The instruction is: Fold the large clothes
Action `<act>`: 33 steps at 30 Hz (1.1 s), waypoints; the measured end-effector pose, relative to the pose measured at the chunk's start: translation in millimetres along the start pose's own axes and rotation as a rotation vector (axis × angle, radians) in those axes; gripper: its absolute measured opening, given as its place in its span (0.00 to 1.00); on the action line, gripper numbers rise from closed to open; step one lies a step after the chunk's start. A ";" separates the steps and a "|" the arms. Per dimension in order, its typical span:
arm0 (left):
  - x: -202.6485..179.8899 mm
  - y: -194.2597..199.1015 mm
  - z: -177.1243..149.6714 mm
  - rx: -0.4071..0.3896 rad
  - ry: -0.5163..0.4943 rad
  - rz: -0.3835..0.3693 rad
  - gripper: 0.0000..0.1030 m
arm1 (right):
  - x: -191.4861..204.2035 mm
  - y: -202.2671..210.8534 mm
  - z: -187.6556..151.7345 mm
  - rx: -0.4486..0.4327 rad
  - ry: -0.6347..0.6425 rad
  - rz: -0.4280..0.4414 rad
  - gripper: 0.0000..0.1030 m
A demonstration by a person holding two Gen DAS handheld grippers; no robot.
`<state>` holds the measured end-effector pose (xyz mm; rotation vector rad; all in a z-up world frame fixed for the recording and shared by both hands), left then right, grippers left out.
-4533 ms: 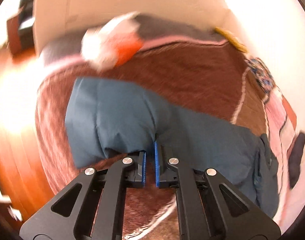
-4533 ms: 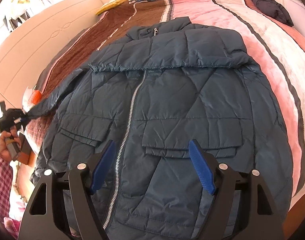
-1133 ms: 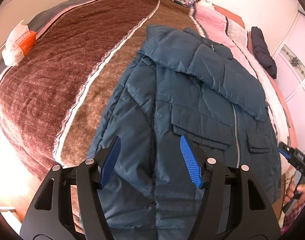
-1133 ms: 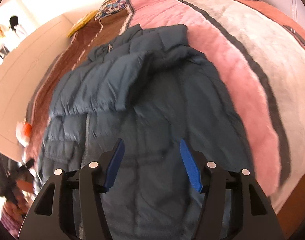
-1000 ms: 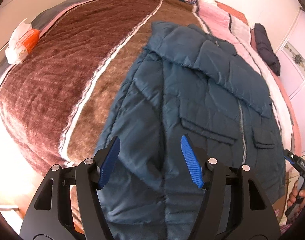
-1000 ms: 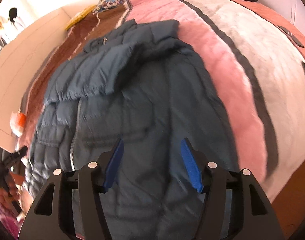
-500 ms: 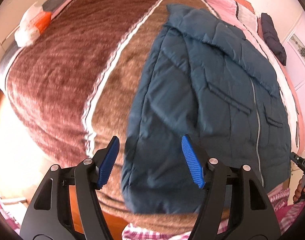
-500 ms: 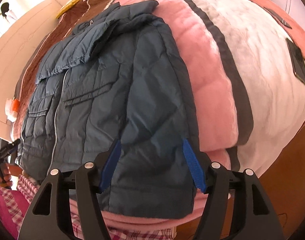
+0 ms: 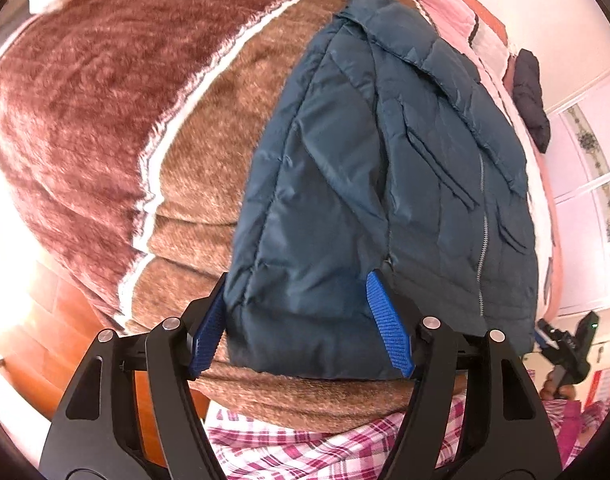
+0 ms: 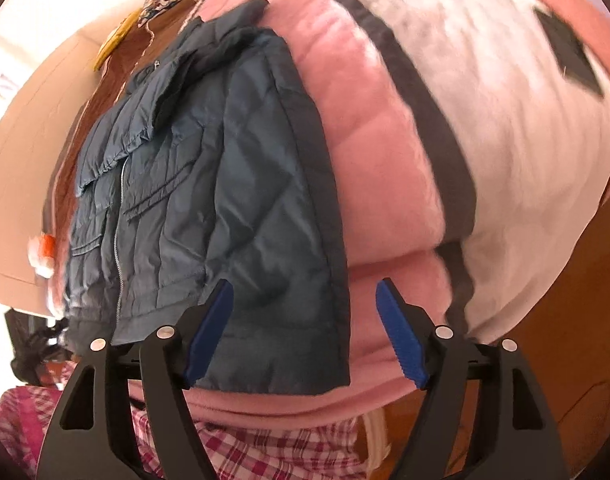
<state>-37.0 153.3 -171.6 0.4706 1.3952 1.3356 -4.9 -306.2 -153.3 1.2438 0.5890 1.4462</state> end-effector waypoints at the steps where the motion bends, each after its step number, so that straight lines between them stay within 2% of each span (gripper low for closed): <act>1: -0.7 -0.7 -0.8 0.002 0.000 -0.003 0.65 | 0.0 -2.5 -2.8 0.011 -0.009 0.015 0.70; 7: -2.2 -0.7 -3.0 0.008 0.009 -0.030 0.65 | 4.7 -18.2 -19.6 0.061 -0.047 0.097 0.70; 9: -2.2 -1.7 -4.2 0.017 0.016 -0.042 0.65 | 8.2 -19.8 -23.0 0.064 -0.061 0.137 0.61; 17: -3.8 0.1 -8.1 0.033 0.039 -0.127 0.65 | 11.4 -13.6 -26.2 0.068 -0.053 0.202 0.41; 19: -6.0 2.8 -7.9 0.028 0.032 -0.146 0.54 | 13.1 -10.7 -25.5 0.059 -0.056 0.219 0.32; 21: -5.4 5.7 -7.5 0.022 0.020 -0.149 0.35 | 14.0 -7.5 -24.8 0.051 -0.058 0.226 0.25; 22: -5.9 7.9 -6.7 0.017 0.016 -0.158 0.29 | 15.1 -4.7 -24.0 0.042 -0.055 0.229 0.20; 23: -8.1 12.2 -4.9 0.005 0.009 -0.179 0.18 | 17.1 -1.5 -22.8 0.032 -0.054 0.241 0.18; 24: -10.3 15.8 -2.9 -0.006 0.003 -0.191 0.13 | 19.2 1.3 -21.4 0.022 -0.055 0.250 0.17; 27: -23.8 31.3 3.6 -0.059 -0.037 -0.213 0.10 | 24.3 8.8 -15.9 -0.002 -0.049 0.265 0.15; 33: -52.1 66.2 27.8 -0.152 -0.093 -0.264 0.09 | 46.6 38.9 13.3 -0.102 -0.029 0.332 0.14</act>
Point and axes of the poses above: each gripper's, at about its wrist camera, not at the fingertips, and y roughly against the way its jaws point, x to its left, z to its top, the point moved 10 cm from there along -y, roughly the way its jaws point, and after that the axes turned 6 degrees about y, right-handed, at the moved point
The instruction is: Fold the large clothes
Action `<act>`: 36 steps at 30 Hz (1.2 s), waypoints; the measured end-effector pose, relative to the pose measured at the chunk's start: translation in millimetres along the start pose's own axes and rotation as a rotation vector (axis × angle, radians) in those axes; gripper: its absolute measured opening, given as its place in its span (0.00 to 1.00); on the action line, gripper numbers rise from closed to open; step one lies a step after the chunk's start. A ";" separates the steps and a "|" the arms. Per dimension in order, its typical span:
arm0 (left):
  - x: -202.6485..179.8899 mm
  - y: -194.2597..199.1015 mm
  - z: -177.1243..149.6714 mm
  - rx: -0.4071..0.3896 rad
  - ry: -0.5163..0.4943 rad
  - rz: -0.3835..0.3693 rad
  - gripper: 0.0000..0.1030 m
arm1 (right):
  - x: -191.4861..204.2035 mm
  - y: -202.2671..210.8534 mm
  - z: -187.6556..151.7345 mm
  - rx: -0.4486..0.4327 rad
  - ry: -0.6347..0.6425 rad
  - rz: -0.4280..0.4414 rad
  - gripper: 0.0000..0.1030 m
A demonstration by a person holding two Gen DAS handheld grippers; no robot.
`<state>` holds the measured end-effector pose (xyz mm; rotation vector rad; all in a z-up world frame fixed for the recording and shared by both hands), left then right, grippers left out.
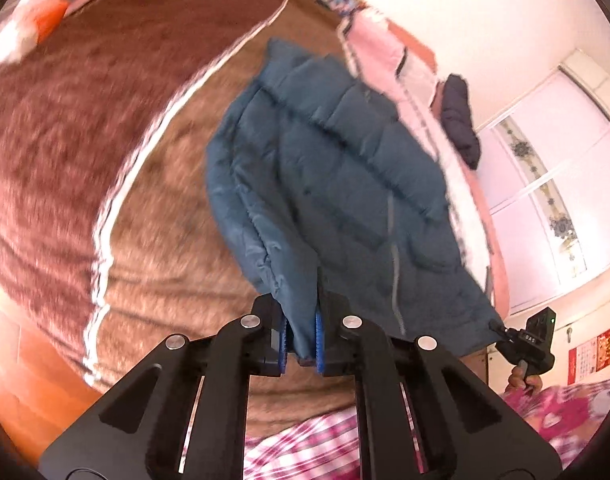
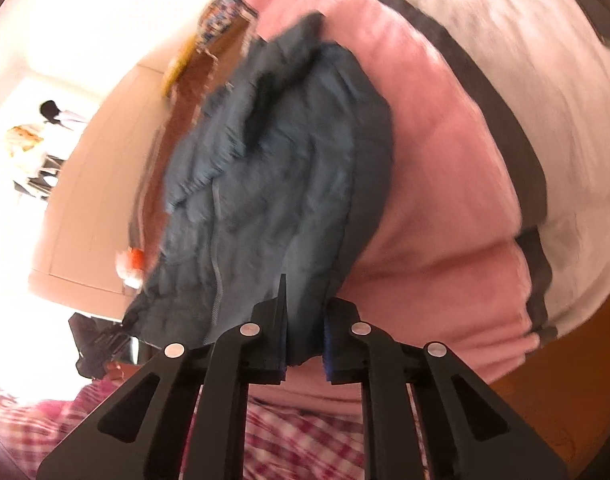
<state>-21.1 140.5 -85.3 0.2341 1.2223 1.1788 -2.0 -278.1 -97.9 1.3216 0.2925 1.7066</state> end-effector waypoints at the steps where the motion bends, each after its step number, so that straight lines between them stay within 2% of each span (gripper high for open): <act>1: -6.0 3.6 7.9 -0.015 -0.009 -0.009 0.09 | 3.8 2.9 4.8 -0.014 0.008 0.006 0.14; 3: -16.7 8.4 21.8 -0.044 -0.020 -0.020 0.09 | 16.1 10.9 22.5 -0.055 0.028 0.025 0.14; 9: -55.9 16.6 93.7 -0.129 -0.068 -0.047 0.09 | 48.7 27.4 87.3 -0.152 0.085 0.064 0.14; 16: -95.3 -0.5 191.7 -0.188 -0.084 -0.063 0.09 | 70.6 16.2 199.1 -0.208 0.116 0.049 0.14; 24: -133.6 -60.6 322.3 -0.249 -0.083 0.007 0.10 | 84.6 -40.9 348.5 -0.271 0.100 -0.048 0.14; 28: -136.1 -111.9 382.2 -0.254 -0.073 0.088 0.09 | 78.9 -76.4 408.0 -0.295 0.096 -0.120 0.14; 33: -124.7 -174.8 426.6 -0.236 -0.065 0.168 0.09 | 52.2 -145.8 463.0 -0.265 0.069 -0.210 0.13; 36: -111.9 -212.2 437.9 -0.221 -0.059 0.219 0.09 | 29.7 -185.0 479.1 -0.249 0.036 -0.249 0.13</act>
Point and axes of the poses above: each gripper's, at about its wrist camera, not at the fingertips, and y roughly against the way its jaws point, x to its left, z to its top, the point moved 10 cm from there along -y, roughly the way its jaws point, and after that the axes turned 6 degrees about y, right-handed, at the moved point
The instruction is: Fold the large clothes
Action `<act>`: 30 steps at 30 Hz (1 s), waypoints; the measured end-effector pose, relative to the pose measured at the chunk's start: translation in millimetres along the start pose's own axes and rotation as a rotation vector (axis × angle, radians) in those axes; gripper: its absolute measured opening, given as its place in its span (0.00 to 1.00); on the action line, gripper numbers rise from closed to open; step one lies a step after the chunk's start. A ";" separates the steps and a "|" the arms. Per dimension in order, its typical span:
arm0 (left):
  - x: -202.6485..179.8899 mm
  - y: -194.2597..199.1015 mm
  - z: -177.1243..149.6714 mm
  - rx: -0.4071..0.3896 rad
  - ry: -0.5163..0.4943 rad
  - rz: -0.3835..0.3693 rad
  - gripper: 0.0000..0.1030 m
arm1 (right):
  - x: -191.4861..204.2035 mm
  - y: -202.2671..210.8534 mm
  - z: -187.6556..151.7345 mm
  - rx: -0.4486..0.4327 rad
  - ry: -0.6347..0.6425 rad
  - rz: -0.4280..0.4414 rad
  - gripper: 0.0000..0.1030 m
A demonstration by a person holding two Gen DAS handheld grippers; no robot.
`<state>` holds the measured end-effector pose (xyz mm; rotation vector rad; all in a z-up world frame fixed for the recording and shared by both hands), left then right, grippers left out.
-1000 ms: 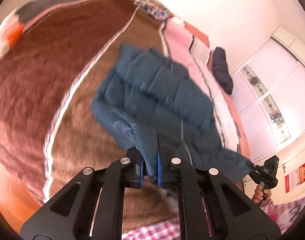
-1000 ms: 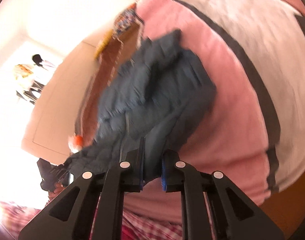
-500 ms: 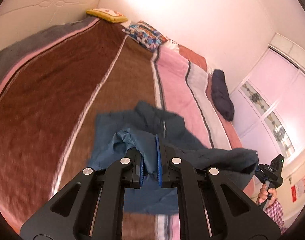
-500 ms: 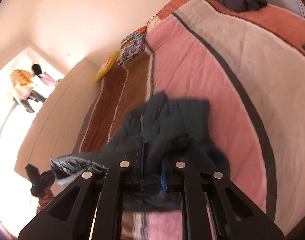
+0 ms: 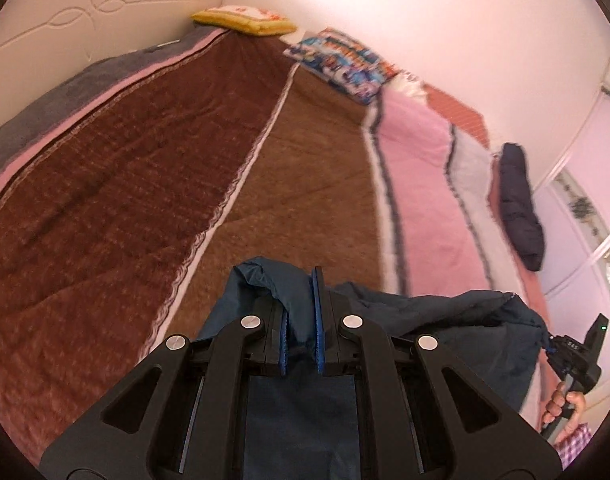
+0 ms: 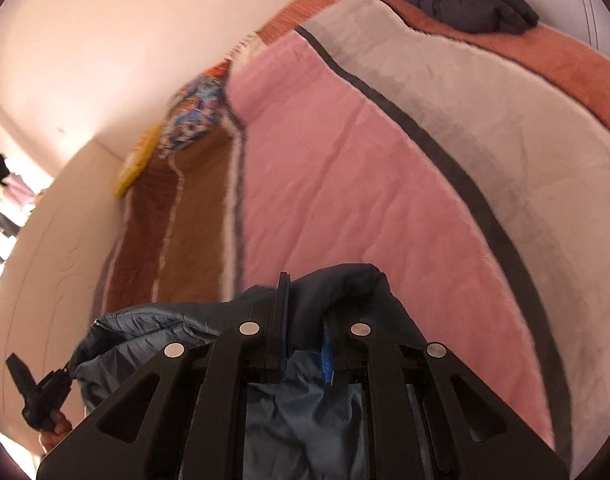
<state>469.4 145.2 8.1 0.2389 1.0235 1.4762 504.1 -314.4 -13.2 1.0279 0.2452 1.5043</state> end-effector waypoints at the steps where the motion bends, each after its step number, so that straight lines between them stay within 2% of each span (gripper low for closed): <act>1: 1.4 -10.5 0.5 0.006 0.001 0.012 0.09 | -4.5 -11.6 -0.9 0.007 -0.011 -0.010 0.13; 6: 19.6 -66.1 -12.8 0.044 0.026 0.090 0.10 | -23.6 -65.8 -11.5 0.047 -0.029 -0.068 0.13; 9: 28.5 -83.9 -23.4 0.059 0.046 0.118 0.13 | -30.3 -83.8 -20.4 0.081 -0.023 -0.105 0.14; 10: 31.5 -89.3 -27.8 0.069 0.046 0.130 0.13 | -31.3 -87.4 -23.0 0.095 -0.025 -0.109 0.15; 12: 34.8 -94.9 -33.1 0.089 0.053 0.137 0.14 | -32.7 -90.6 -26.4 0.105 -0.045 -0.070 0.25; 14: 35.3 -92.1 -32.4 0.099 0.075 0.123 0.15 | -31.7 -86.2 -25.6 0.110 -0.073 -0.029 0.31; 16: 32.8 -83.5 -26.1 0.102 0.129 0.068 0.20 | -25.2 -74.5 -20.0 0.097 -0.095 0.020 0.39; 17: 30.4 -77.1 -21.5 0.102 0.165 0.031 0.24 | -21.3 -67.3 -15.8 0.084 -0.100 0.044 0.46; 18: 27.4 -70.8 -17.3 0.099 0.196 -0.002 0.28 | -17.4 -59.1 -11.9 0.068 -0.100 0.065 0.59; 20: 21.7 -58.1 -11.0 0.082 0.216 -0.034 0.38 | -13.9 -41.4 -4.2 0.008 -0.078 0.029 0.75; 22: 15.6 -45.2 -5.6 0.044 0.183 -0.028 0.50 | -10.1 -24.3 1.8 -0.039 -0.040 0.011 0.76; 23: 14.4 -34.3 -0.2 -0.008 0.156 -0.003 0.58 | -11.3 -19.4 2.0 -0.040 -0.033 -0.003 0.76; 24: 14.4 -25.1 3.8 -0.046 0.139 0.012 0.62 | -13.6 -13.7 1.0 -0.042 -0.028 -0.019 0.76; 25: 14.3 -18.3 6.0 -0.063 0.130 0.014 0.62 | -14.4 -9.3 -0.5 -0.046 -0.021 -0.023 0.76; 30: 32.7 7.8 -6.5 -0.032 0.075 0.041 0.62 | -22.7 19.6 -39.7 -0.026 0.042 -0.030 0.76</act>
Point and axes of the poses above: each gripper's, at about its wrist camera, not at the fingertips, and y roughly against the way its jaws point, x to its left, z to its top, the point moved 10 cm from there along -y, roughly the way its jaws point, and after that the axes turned 6 degrees about y, right-handed, at the moved point
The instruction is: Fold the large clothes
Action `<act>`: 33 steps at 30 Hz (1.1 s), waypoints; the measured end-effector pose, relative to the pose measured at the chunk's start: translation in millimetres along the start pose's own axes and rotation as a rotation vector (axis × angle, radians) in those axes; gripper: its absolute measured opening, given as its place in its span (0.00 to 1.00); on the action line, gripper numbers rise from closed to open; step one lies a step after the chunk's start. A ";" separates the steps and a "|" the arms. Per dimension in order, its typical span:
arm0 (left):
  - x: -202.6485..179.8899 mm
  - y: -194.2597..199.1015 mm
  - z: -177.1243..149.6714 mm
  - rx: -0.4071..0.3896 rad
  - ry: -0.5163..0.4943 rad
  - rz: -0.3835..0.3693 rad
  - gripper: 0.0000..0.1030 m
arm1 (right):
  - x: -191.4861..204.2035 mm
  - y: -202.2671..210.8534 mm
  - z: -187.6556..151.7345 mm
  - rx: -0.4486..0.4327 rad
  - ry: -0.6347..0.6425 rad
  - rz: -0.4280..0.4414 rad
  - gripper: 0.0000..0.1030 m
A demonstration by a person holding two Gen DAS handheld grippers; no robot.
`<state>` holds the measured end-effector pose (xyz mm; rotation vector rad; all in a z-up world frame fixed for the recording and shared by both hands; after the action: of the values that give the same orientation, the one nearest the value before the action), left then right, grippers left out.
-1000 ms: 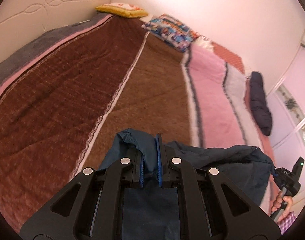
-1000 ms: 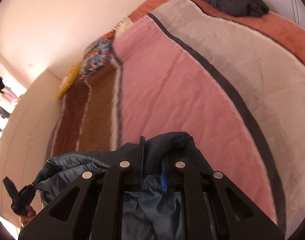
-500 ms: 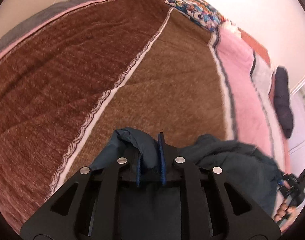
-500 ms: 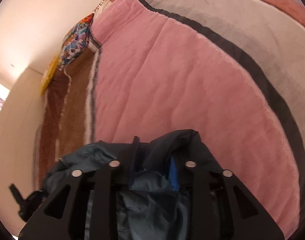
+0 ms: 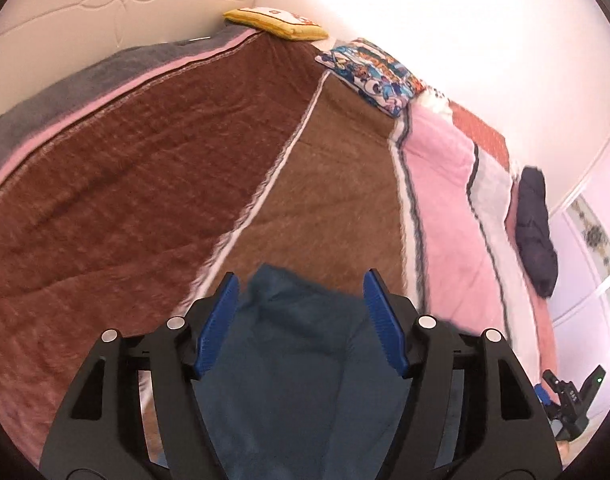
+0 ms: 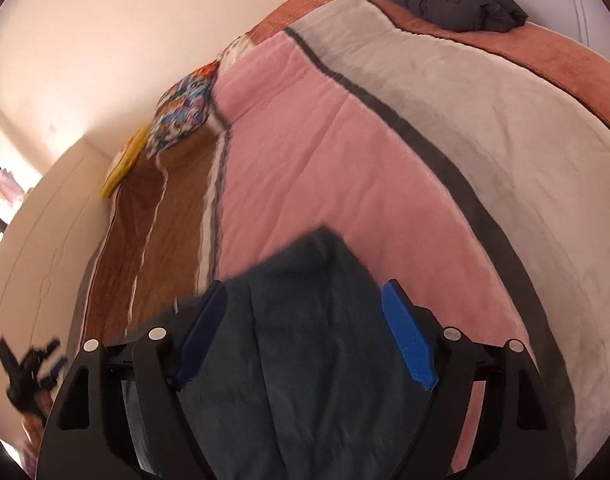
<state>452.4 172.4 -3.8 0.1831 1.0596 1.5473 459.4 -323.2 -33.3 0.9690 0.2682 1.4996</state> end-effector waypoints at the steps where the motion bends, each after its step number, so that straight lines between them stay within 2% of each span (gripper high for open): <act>1: 6.6 4.6 -3.4 0.010 0.002 -0.002 0.62 | -3.0 3.9 -8.6 0.005 0.012 -0.009 0.76; 8: 77.2 53.7 -89.1 0.116 0.057 -0.002 0.63 | -43.1 56.3 -97.7 0.061 0.011 -0.021 0.76; 11: 100.0 76.5 -133.5 0.152 0.135 -0.030 0.63 | -55.1 81.1 -129.3 0.059 -0.031 -0.012 0.76; 14: 113.9 92.2 -175.4 0.181 0.216 -0.054 0.67 | -58.8 95.9 -156.6 0.074 -0.063 0.007 0.79; 18: 112.6 94.7 -224.2 0.242 0.319 -0.126 0.68 | -52.7 95.1 -194.1 0.129 -0.135 0.063 0.80; 23: 91.4 73.8 -243.7 0.262 0.343 -0.137 0.69 | -37.5 77.6 -212.3 0.164 -0.225 0.117 0.80; 28: 79.6 55.1 -236.3 0.251 0.341 -0.103 0.69 | -22.3 67.6 -211.6 0.149 -0.238 0.123 0.82; 33: 76.9 47.8 -233.4 0.257 0.360 -0.109 0.70 | -21.5 61.2 -213.4 0.159 -0.235 0.114 0.82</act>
<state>246.5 123.6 -137.5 0.0205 1.5284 1.3706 265.4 -276.3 -132.6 1.2954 0.1665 1.4662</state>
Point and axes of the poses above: each gripper's, at about its wrist camera, not at the fingertips, and y roughly against the way its jaws point, x to its left, z to its top, the point moved 10 cm from there along -y, roughly the way its jaws point, and after that the axes turned 6 degrees about y, right-handed, at the moved point
